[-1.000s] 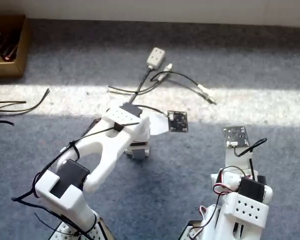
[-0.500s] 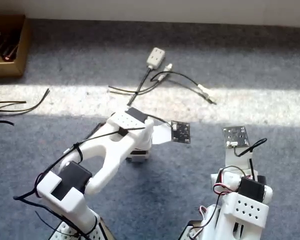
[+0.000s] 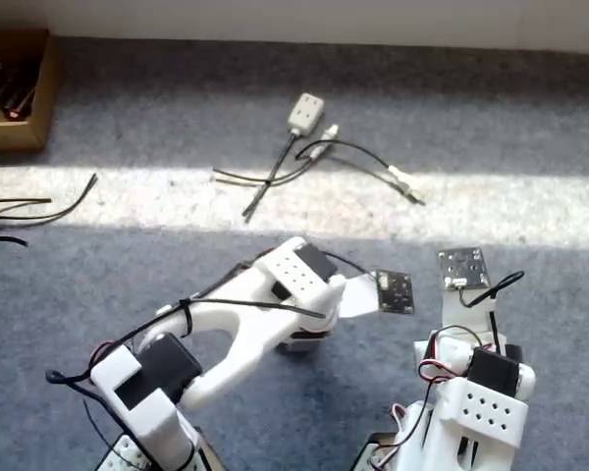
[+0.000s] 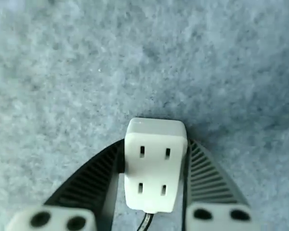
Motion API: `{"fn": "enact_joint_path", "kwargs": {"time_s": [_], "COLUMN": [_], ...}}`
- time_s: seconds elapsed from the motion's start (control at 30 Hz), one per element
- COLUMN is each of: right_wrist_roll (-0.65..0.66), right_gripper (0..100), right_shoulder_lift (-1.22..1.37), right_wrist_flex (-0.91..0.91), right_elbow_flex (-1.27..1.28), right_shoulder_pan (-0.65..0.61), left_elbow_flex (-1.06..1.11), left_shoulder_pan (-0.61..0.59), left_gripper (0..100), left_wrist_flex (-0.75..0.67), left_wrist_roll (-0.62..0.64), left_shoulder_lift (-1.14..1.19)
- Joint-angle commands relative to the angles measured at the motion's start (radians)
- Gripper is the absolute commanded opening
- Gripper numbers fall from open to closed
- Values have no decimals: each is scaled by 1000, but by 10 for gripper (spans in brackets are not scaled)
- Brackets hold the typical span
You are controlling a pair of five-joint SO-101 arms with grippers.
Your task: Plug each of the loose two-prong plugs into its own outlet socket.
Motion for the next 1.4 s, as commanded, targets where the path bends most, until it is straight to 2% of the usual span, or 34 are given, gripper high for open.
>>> {"fn": "enact_joint_path", "kwargs": {"time_s": [0.0,0.07,0.2,0.3,0.6,0.8,0.87,0.97,1.07,1.17,1.27,1.37], "right_wrist_roll": [12,12,12,12,12,12,11,9,8,8,8,-61], "right_gripper": [433,433,433,433,433,433,433,433,433,433,433,433], "right_shoulder_lift": [10,10,10,10,10,10,8,8,13,21,142,423], "right_wrist_flex": [-2,-2,-2,-2,-2,-2,-2,-15,-27,-27,-13,18], "right_elbow_flex": [-5,-5,-5,-5,-5,-5,-8,-42,-186,-377,-541,-705], "right_shoulder_pan": [-5,-5,-8,-8,-8,-7,-4,31,105,117,41,-62], "left_elbow_flex": [-8,-2,-1,-4,-220,-309,-367,-469,-565,-647,-668,-590], "left_shoulder_pan": [53,45,33,31,-61,-133,-200,-366,-570,-771,-903,-934], "left_gripper": [55,128,338,420,364,362,362,362,361,361,361,361], "left_wrist_flex": [5,9,52,63,204,209,209,219,279,359,428,500], "left_wrist_roll": [18,18,11,11,11,11,15,46,222,367,423,465], "left_shoulder_lift": [-5,-5,-13,-18,-16,-15,-15,-16,-18,-18,-16,-13]}}
